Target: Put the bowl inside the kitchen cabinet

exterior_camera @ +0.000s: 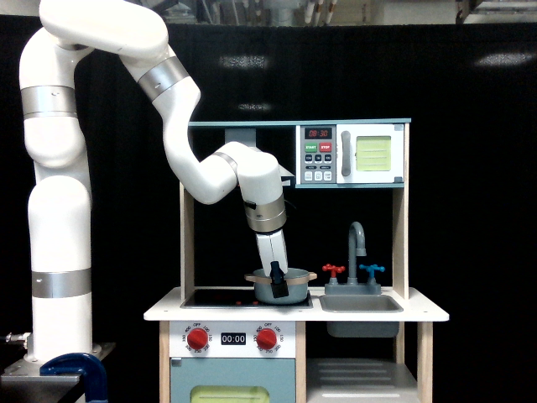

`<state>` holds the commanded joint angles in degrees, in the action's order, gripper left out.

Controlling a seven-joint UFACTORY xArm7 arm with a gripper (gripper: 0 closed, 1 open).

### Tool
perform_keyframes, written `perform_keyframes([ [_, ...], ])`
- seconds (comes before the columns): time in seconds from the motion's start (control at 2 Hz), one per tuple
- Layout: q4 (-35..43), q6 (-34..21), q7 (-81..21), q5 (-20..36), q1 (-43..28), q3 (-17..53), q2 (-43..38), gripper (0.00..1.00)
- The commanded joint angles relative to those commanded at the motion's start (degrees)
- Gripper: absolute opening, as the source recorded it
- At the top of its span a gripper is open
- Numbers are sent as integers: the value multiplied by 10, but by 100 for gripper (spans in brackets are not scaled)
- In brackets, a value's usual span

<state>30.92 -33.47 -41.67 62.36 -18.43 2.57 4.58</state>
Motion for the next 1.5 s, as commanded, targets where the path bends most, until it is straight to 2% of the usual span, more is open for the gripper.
perform_keyframes([
  [0.5, -4, 5, -6, 10, -2, -4, -1, 0],
  [1.0, -5, -19, 10, -30, 17, 9, 19, 0],
  [1.5, 0, -143, -25, -177, 122, 111, 71, 0],
])
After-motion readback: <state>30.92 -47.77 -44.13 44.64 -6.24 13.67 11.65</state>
